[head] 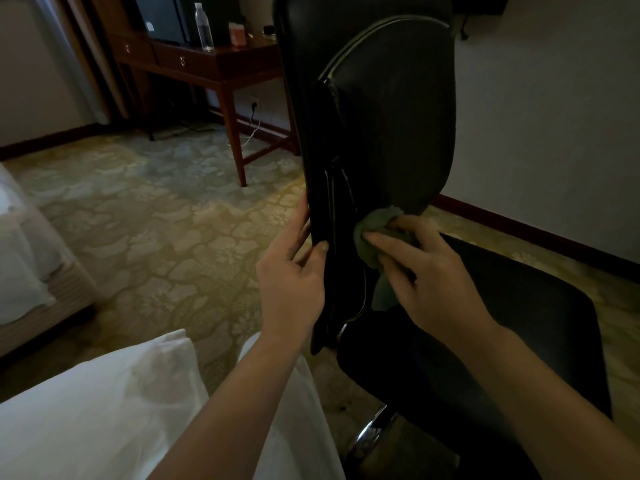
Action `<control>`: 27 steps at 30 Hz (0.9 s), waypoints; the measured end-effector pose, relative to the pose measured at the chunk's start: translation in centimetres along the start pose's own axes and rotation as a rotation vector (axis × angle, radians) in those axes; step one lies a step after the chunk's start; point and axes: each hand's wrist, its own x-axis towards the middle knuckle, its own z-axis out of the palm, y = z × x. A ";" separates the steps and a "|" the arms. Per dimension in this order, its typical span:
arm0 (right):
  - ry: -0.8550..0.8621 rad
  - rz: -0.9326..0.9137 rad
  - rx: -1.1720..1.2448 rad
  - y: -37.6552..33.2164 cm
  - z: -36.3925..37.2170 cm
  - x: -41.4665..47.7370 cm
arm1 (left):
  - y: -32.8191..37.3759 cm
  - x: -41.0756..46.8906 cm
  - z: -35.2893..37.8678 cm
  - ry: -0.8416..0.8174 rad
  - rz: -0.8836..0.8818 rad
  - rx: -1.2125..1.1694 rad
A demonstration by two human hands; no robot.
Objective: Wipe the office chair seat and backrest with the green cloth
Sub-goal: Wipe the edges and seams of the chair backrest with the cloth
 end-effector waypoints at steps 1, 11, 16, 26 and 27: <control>0.014 -0.017 -0.011 -0.3 -0.2 0.7 | 0.0 0.0 0.0 -0.004 0.001 0.003; -0.054 -0.076 -0.032 2.0 0.9 0.2 | -0.7 -0.4 -0.4 -0.033 0.010 0.088; -0.152 -0.038 -0.057 3.0 1.5 -2.2 | -0.7 -0.2 -0.5 -0.046 0.001 0.086; -0.001 -0.091 -0.047 0.1 0.5 1.2 | -2.8 -0.4 -1.9 -0.141 -0.114 0.117; -0.007 -0.086 -0.053 0.2 0.6 1.3 | -3.0 -0.5 -1.9 -0.140 -0.116 0.114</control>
